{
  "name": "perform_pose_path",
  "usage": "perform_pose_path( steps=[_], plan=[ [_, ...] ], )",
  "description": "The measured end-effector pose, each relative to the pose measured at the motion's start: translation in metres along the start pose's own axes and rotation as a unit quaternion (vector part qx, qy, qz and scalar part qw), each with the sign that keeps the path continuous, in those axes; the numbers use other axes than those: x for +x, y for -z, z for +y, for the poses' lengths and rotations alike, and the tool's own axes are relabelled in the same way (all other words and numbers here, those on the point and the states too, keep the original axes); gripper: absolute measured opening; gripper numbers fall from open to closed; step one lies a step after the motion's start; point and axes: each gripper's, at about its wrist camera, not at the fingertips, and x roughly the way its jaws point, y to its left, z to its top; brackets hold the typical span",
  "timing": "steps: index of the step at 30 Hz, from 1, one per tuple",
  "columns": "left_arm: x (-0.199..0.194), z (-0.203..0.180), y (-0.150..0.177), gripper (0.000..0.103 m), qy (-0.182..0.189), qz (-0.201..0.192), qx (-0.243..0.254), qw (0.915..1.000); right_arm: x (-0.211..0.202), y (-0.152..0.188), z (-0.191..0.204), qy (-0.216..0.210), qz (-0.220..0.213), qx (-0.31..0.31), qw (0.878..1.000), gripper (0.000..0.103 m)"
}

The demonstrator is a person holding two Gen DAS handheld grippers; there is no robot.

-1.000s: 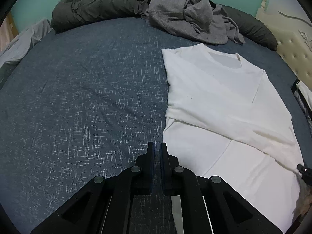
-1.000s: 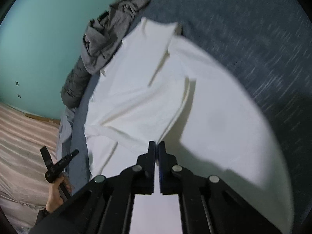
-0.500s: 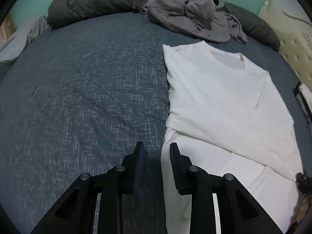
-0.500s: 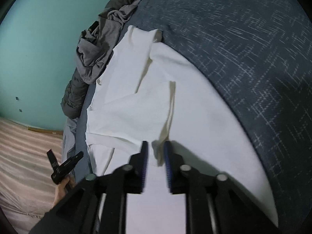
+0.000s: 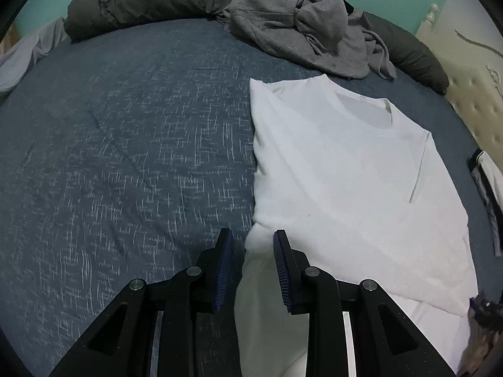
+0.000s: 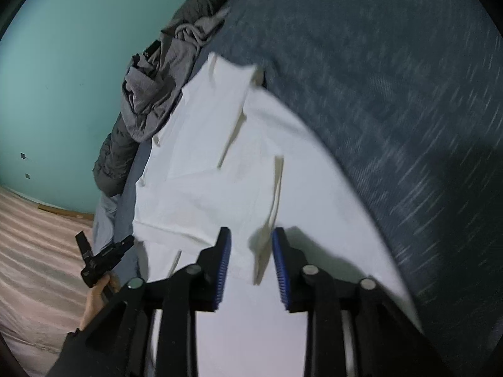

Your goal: Fold clothes

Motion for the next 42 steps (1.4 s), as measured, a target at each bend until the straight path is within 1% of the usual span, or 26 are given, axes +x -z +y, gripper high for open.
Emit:
perform_pose_path(
  steps=[3,6,10,12,15,18,20,22,23,24,26,31,32,34,38,41,42],
  plan=[
    [0.003,0.003,0.000,0.029,0.007,0.002,-0.007,0.9999,-0.010,-0.007,0.013,0.015,-0.026,-0.033,0.999,0.035],
    [0.003,0.010,0.003,0.029,0.019,-0.003,-0.027,0.9995,-0.004,-0.014,0.029,0.013,-0.026,-0.061,0.998,0.037],
    [-0.004,0.015,0.009,0.029,0.032,-0.024,-0.053,0.9978,0.026,-0.024,0.065,0.009,0.006,-0.104,0.995,0.038],
    [-0.006,0.018,0.012,0.029,0.043,-0.036,-0.068,0.9961,0.045,-0.032,0.092,0.007,0.027,-0.136,0.990,0.038],
    [-0.005,0.021,0.019,0.029,0.057,-0.049,-0.082,0.9938,0.080,-0.044,0.142,0.001,0.069,-0.192,0.979,0.038],
    [0.001,0.024,0.023,0.029,0.060,-0.054,-0.094,0.9923,0.118,-0.052,0.197,0.003,0.104,-0.256,0.961,0.038],
    [0.004,0.028,0.026,0.029,0.068,-0.061,-0.106,0.9902,0.141,-0.056,0.227,0.005,0.119,-0.291,0.949,0.038],
    [0.005,0.029,0.027,0.029,0.072,-0.070,-0.106,0.9893,0.163,-0.061,0.252,0.012,0.128,-0.317,0.940,0.038],
    [0.005,0.030,0.027,0.028,0.075,-0.072,-0.104,0.9890,0.173,-0.063,0.264,0.014,0.132,-0.329,0.935,0.038],
    [0.007,0.030,0.027,0.023,0.079,-0.073,-0.103,0.9888,0.184,-0.066,0.274,0.015,0.135,-0.337,0.931,0.038],
    [0.008,0.030,0.025,0.013,0.088,-0.074,-0.103,0.9881,0.203,-0.073,0.289,0.016,0.140,-0.346,0.927,0.038],
    [0.011,0.031,0.023,0.010,0.108,-0.073,-0.117,0.9845,0.257,-0.083,0.331,0.022,0.160,-0.373,0.914,0.038],
    [0.012,0.031,0.023,0.009,0.108,-0.072,-0.114,0.9849,0.268,-0.083,0.338,0.023,0.165,-0.375,0.912,0.038],
    [0.012,0.031,0.025,0.009,0.107,-0.072,-0.108,0.9857,0.289,-0.080,0.351,0.029,0.174,-0.385,0.906,0.038],
    [0.013,0.039,0.029,0.009,0.113,-0.070,-0.118,0.9841,0.331,-0.072,0.376,0.033,0.197,-0.410,0.890,0.038],
    [0.014,0.041,0.029,0.008,0.118,-0.071,-0.122,0.9829,0.355,-0.070,0.388,0.042,0.202,-0.415,0.886,0.038],
    [0.014,0.041,0.029,0.008,0.120,-0.071,-0.123,0.9824,0.363,-0.069,0.392,0.044,0.207,-0.415,0.885,0.040]
  ],
)
